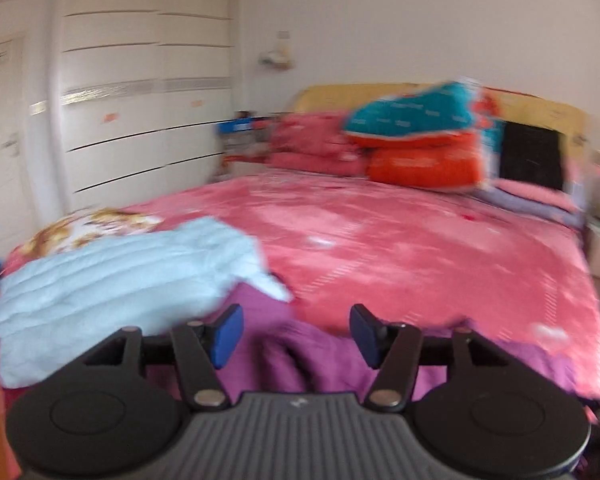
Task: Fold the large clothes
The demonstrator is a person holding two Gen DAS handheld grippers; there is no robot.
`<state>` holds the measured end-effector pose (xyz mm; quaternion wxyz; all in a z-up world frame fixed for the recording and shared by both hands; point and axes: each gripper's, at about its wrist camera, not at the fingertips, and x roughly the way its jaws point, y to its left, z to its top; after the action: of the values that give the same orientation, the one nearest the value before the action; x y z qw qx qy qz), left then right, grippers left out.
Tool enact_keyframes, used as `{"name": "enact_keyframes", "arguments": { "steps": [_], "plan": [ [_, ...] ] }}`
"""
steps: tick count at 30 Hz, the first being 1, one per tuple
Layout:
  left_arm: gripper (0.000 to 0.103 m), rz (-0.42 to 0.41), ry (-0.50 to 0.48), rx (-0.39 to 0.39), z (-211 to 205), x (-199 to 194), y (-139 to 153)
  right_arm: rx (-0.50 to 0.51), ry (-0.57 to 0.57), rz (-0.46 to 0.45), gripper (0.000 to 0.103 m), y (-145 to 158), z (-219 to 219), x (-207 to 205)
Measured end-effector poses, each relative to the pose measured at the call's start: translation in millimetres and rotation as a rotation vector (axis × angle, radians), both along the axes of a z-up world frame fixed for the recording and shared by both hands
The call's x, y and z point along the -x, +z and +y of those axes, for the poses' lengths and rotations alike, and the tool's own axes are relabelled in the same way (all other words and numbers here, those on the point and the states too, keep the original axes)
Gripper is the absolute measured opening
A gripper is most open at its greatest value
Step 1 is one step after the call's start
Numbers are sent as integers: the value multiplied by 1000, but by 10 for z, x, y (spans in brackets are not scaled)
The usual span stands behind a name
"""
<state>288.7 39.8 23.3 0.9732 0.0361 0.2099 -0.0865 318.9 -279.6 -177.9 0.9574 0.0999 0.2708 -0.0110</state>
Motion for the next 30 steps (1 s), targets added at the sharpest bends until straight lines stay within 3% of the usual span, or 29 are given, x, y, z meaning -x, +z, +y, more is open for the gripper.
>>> {"name": "enact_keyframes", "arguments": {
  "steps": [3, 6, 8, 12, 19, 25, 30],
  "plan": [
    [62, 89, -119, 18, -265, 48, -279, 93, -29, 35, 103, -51, 19, -29],
    [61, 171, -145, -17, -472, -50, -657, 120, -57, 67, 103, -116, -54, -59],
    [61, 194, -128, -12, -529, -159, -848, 127, -98, 87, 103, -148, -98, -69],
    [60, 184, -56, -5, -537, -407, -1029, 25, -139, 118, 103, -208, -384, -34],
    [58, 263, 158, -6, -322, -882, -1372, 48, -126, 109, 103, -198, -291, -3],
    [62, 268, 192, -36, -338, -1043, -1571, 33, -108, 102, 103, -260, -293, -75],
    [59, 250, 194, -69, -390, -870, -1438, 17, -104, 108, 103, -248, -311, -80]
  ]
}}
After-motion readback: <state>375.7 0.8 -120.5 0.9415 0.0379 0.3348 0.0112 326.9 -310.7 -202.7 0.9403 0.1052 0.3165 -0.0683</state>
